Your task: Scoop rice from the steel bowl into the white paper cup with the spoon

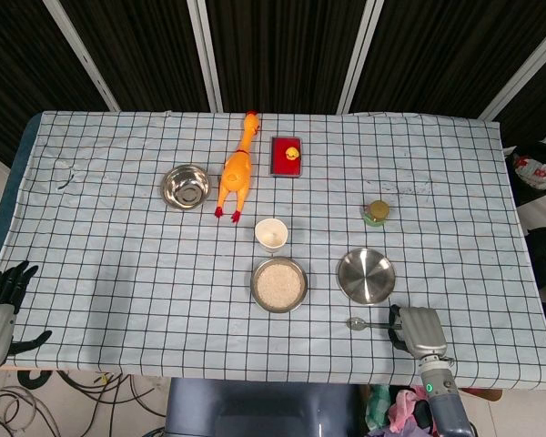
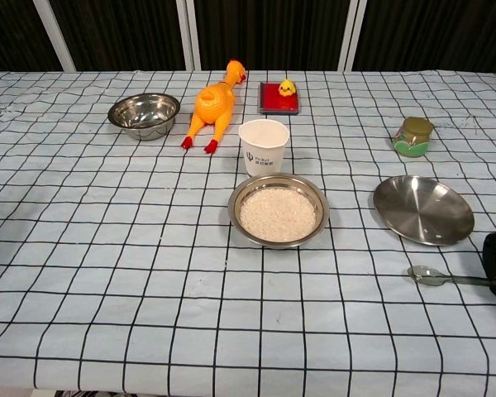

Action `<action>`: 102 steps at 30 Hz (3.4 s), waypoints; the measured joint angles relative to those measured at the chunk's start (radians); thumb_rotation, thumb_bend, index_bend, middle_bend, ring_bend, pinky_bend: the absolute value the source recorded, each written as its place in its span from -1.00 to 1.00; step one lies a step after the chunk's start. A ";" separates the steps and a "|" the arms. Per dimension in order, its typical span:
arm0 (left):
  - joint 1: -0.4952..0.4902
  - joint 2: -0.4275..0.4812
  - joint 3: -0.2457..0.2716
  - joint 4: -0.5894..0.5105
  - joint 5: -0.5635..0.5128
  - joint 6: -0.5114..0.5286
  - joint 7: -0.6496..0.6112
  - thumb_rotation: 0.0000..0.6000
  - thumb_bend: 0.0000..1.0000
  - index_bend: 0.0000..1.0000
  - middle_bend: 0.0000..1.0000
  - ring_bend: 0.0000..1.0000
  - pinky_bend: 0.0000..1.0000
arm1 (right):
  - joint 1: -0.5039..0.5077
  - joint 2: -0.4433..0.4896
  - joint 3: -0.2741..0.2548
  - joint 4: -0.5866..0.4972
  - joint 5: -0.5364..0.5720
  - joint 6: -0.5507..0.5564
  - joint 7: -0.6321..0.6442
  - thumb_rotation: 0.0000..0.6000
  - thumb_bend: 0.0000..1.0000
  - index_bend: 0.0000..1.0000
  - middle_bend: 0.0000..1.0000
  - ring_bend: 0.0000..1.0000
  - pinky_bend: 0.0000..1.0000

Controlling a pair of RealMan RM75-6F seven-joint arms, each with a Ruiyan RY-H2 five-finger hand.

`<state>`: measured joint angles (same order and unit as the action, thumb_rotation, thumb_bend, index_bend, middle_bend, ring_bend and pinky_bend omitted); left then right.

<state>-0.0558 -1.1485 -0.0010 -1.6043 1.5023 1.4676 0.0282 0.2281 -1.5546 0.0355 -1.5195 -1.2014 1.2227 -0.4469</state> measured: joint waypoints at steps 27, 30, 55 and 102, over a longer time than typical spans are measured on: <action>0.001 0.004 0.001 0.001 0.005 0.004 -0.009 1.00 -0.99 -1.00 -1.00 -1.00 -1.00 | 0.001 -0.008 -0.005 0.003 -0.005 0.004 -0.013 1.00 -0.27 0.12 1.00 1.00 1.00; 0.001 0.003 0.000 0.001 0.006 0.004 -0.010 1.00 -0.98 -1.00 -1.00 -1.00 -1.00 | 0.002 -0.007 -0.004 -0.003 -0.009 0.006 -0.016 1.00 -0.27 0.12 1.00 1.00 1.00; -0.006 0.016 -0.002 -0.015 -0.007 -0.017 -0.040 1.00 -0.99 -1.00 -1.00 -1.00 -1.00 | 0.189 -0.030 0.152 -0.223 -0.040 0.045 -0.479 1.00 -0.25 0.12 1.00 1.00 1.00; -0.022 0.049 0.002 -0.052 -0.020 -0.058 -0.100 1.00 -0.99 -1.00 -1.00 -1.00 -1.00 | 0.503 -0.269 0.067 0.207 -0.251 0.034 -1.110 1.00 -0.22 0.12 1.00 1.00 1.00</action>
<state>-0.0775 -1.0995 0.0011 -1.6560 1.4823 1.4095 -0.0721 0.7315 -1.8240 0.1020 -1.3126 -1.4525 1.2572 -1.5571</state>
